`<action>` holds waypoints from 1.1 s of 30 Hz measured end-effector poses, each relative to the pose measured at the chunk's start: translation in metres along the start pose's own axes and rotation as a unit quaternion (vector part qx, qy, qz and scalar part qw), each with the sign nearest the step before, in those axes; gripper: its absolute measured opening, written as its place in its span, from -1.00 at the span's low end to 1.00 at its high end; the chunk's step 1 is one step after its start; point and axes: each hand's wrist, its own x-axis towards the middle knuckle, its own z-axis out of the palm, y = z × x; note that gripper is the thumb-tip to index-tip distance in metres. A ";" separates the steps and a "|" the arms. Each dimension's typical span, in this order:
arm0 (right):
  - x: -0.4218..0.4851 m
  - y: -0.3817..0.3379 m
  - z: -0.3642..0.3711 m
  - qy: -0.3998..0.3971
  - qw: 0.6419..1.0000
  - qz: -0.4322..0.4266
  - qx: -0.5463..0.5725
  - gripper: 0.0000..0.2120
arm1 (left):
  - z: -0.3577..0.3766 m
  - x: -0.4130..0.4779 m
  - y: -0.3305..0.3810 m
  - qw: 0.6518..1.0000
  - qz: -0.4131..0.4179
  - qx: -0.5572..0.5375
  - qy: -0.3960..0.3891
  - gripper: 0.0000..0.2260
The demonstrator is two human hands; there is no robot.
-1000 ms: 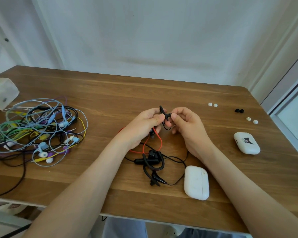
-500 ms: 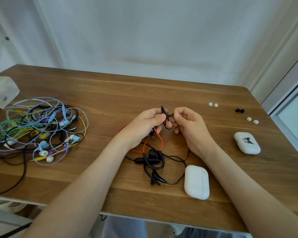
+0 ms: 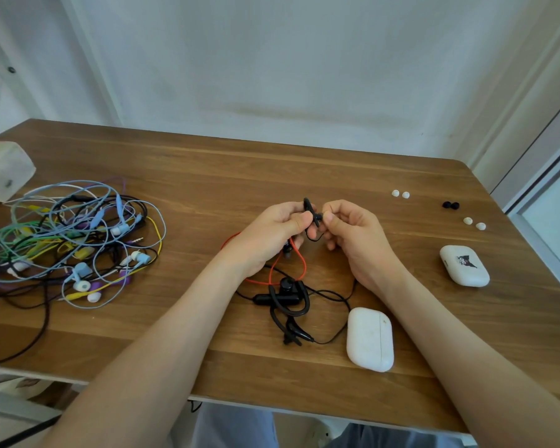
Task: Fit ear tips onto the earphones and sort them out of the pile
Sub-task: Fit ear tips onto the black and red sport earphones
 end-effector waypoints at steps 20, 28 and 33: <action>-0.004 0.001 0.007 0.071 0.995 -0.010 -0.071 -0.84 | 0.005 -0.001 0.003 0.999 -0.012 0.034 0.026 -0.79; -0.006 0.005 0.009 0.085 0.985 -0.054 -0.141 -0.89 | 0.007 -0.001 0.001 0.998 -0.005 0.048 0.033 -0.78; -0.004 0.005 0.009 0.082 0.982 -0.081 -0.150 -0.89 | 0.006 -0.002 0.003 0.999 -0.013 0.019 0.042 -0.79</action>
